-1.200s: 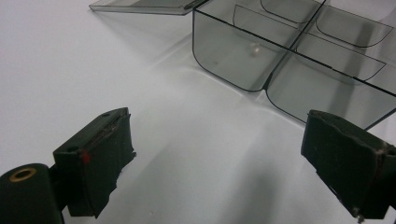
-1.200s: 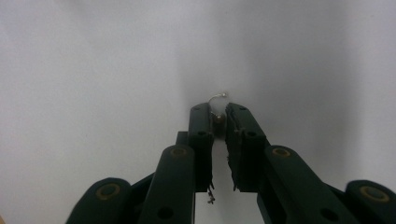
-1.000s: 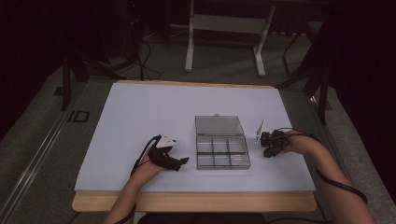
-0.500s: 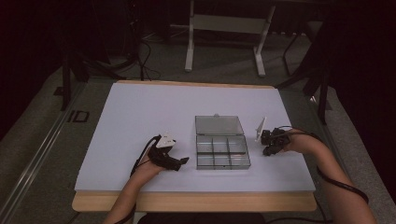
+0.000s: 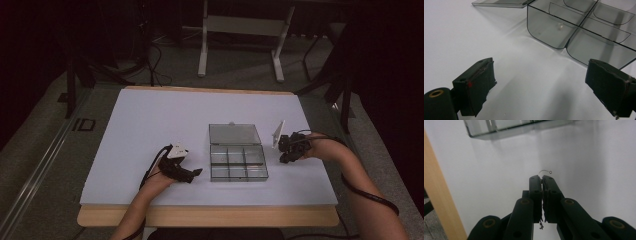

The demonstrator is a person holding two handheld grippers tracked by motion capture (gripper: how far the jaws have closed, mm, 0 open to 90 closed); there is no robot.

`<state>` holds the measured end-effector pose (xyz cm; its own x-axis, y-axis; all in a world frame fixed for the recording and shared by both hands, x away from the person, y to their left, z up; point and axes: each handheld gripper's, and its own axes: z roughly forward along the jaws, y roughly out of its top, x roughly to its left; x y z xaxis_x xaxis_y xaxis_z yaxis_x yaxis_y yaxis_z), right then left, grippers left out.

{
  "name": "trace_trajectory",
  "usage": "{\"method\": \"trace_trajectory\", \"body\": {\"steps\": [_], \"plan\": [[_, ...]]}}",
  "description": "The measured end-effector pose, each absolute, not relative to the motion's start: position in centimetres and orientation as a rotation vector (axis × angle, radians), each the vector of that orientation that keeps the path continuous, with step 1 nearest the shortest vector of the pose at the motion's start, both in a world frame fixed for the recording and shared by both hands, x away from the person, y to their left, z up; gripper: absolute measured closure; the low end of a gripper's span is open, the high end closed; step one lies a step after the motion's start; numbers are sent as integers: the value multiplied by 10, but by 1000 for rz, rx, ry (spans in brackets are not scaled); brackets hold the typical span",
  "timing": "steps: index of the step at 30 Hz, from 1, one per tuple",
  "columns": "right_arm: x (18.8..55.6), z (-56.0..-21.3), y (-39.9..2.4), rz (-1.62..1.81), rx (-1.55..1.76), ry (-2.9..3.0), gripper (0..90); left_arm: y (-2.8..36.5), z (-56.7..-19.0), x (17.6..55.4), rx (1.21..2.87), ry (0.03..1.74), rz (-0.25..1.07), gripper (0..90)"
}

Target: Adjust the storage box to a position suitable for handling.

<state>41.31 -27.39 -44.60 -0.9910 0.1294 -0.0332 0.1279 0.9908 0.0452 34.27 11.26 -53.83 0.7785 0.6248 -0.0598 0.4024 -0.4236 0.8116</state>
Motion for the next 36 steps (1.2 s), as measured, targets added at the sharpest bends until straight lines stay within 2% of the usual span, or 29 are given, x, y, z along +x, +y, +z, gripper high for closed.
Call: {"method": "trace_trajectory", "body": {"steps": [18,36], "plan": [[407,-419,-241,79,103,3085,863,113,-538,343,2071,763,314,93],[404,-414,-197,105,-8,3084,863,113,-538,343,2072,762,313,93]]}}
